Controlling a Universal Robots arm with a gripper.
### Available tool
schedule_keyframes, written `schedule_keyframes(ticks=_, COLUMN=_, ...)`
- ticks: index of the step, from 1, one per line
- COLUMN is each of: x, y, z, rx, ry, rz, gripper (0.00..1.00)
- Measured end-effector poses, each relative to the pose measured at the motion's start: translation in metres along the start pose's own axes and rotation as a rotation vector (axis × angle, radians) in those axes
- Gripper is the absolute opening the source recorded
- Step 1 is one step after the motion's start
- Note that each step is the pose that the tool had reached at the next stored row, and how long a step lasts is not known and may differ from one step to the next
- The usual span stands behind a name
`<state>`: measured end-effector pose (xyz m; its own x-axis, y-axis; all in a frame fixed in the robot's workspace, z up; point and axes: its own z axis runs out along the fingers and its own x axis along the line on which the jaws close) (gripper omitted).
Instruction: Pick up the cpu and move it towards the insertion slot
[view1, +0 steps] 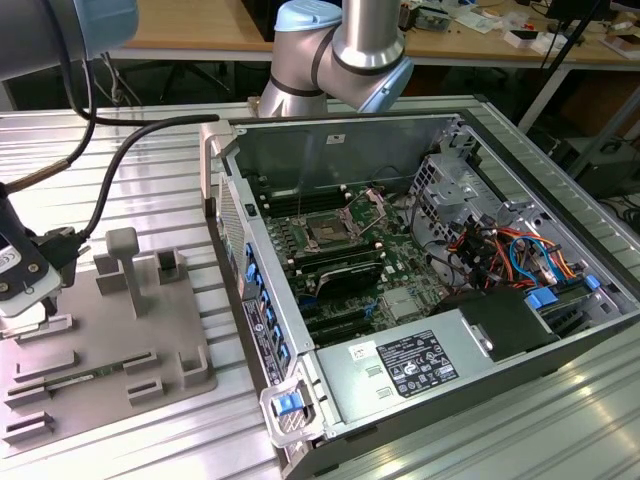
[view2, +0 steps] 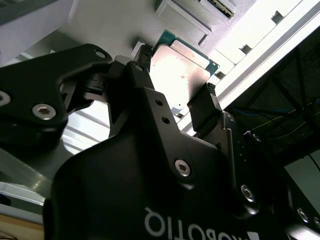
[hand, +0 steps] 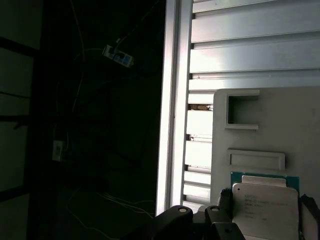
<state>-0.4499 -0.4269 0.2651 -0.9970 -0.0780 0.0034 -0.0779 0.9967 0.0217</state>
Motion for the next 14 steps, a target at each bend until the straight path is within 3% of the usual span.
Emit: schedule_keyframes(ticks=14, x=0.0001, y=0.0004, z=-0.0165, rx=0.0000, ry=-0.0001, rz=0.000, gripper=0.55)
